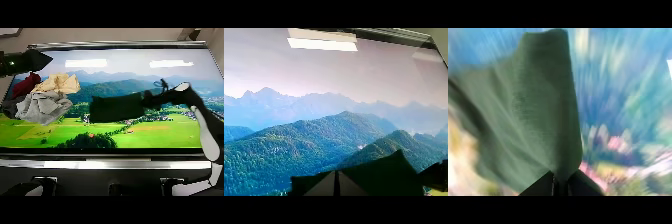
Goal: Fold the shirts.
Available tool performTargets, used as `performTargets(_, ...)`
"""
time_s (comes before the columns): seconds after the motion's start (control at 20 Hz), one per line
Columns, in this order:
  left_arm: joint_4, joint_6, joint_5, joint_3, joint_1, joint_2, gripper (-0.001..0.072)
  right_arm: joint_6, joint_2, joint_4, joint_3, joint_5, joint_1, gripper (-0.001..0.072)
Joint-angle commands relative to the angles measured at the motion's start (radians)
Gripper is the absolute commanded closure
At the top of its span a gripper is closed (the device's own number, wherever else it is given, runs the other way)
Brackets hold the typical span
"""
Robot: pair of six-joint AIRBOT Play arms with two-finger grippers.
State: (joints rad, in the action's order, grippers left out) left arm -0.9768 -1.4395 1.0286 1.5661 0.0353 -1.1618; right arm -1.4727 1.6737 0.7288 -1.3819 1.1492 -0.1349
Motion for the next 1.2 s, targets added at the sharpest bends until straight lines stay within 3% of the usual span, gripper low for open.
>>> performTargets(0.0, 0.000, 0.000, 0.000, 0.000, 0.000, -0.001, 0.0677, -0.036, -0.051, 0.045, -0.103, 0.060, -0.227, 0.0674)
performTargets(0.2, 0.000, -0.001, 0.000, 0.000, 0.003, -0.001, 0.0677, -0.100, -0.132, 0.191, -0.111, 0.211, -0.568, 0.0674)
performTargets(0.45, 0.000, 0.000, 0.000, 0.000, 0.026, -0.001, 0.0677, -0.264, -0.203, 0.504, -0.087, 0.357, -0.875, 0.0675)
performTargets(0.6, 0.000, 0.000, 0.000, 0.000, 0.045, -0.001, 0.0677, -0.339, -0.271, 0.662, 0.099, 0.338, -0.896, 0.0675)
performTargets(0.9, 0.000, 0.000, 0.000, 0.000, 0.047, -0.001, 0.0677, -0.435, -0.436, 0.771, 0.482, 0.202, -0.896, 0.0674)
performTargets(1.15, 0.000, 0.000, 0.000, 0.000, 0.047, -0.001, 0.0677, -0.439, -0.466, 0.804, 0.552, 0.146, -0.895, 0.0674)
